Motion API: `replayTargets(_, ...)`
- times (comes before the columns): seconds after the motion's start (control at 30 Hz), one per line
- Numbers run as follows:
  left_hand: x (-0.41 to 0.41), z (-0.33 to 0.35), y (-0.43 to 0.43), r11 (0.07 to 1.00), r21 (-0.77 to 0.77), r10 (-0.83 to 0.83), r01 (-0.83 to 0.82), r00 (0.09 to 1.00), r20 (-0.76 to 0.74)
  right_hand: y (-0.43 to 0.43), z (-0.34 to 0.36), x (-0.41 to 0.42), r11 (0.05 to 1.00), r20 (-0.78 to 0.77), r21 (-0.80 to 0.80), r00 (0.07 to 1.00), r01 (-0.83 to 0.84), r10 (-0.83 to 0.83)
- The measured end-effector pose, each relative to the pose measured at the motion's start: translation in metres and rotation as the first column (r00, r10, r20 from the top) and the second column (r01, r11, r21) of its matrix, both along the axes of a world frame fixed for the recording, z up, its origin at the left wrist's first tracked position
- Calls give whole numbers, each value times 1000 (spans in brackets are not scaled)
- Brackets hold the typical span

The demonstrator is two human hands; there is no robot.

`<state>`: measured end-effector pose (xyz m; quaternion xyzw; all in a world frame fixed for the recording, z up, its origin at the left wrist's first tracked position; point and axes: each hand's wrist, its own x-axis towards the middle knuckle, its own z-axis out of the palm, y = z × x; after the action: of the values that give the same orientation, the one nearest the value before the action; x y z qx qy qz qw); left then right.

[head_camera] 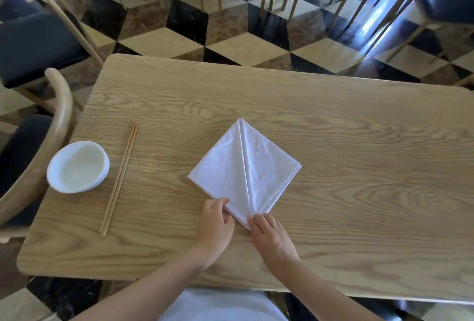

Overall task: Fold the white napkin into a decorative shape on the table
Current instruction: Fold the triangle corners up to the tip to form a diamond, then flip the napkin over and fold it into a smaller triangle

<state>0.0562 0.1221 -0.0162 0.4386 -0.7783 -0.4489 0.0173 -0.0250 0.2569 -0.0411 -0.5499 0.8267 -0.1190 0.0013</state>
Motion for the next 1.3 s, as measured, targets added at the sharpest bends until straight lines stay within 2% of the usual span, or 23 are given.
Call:
replayTargets(0.03,4,1,0,983,-159,-95,92,995,-13,-2,2,-2,1000,24,9,1000,-1,1)
replayTargets(0.1,8,1,-1,848,-436,-318,302,947,37,-8,9,-8,1000,83,-3,997,5,-5)
replayTargets(0.17,7,3,-4,706,-571,-452,419,887,93,-12,18,-14,999,175,-42,984,25,-17)
replayTargets(0.2,4,4,-6,681,-585,-491,440,868,80,-14,25,-17,997,235,-68,972,47,-29)
replayTargets(0.3,-10,13,-14,733,-543,-514,410,856,-47,-20,49,-24,983,359,-129,930,132,-78)
replayTargets(0.43,-38,40,-27,826,-434,-475,360,859,-191,-26,78,-36,958,336,-239,939,157,-70)
replayTargets(0.63,-71,82,-55,804,-473,-515,361,820,-250,-49,116,-65,951,260,-272,963,147,-74)
replayTargets(0.77,-84,101,-67,829,-474,-464,296,838,-287,-64,132,-77,960,205,-263,978,97,-42)
replayTargets(0.87,-85,106,-71,840,-431,-463,329,849,-255,-67,137,-80,945,173,-313,984,97,-44)
replayTargets(1.0,-84,118,-76,851,-380,-476,364,840,-262,-72,157,-94,926,414,-285,903,249,-115)
replayTargets(1.13,-90,147,-95,849,-297,-521,437,787,-330,-85,201,-123,924,406,-287,906,254,-123)
replayTargets(1.2,-89,159,-106,817,-317,-564,482,783,-264,-90,226,-136,937,418,-250,900,242,-120)
replayTargets(1.3,-79,158,-117,789,-374,-555,488,826,-95,-92,253,-148,958,443,-176,887,227,-128)
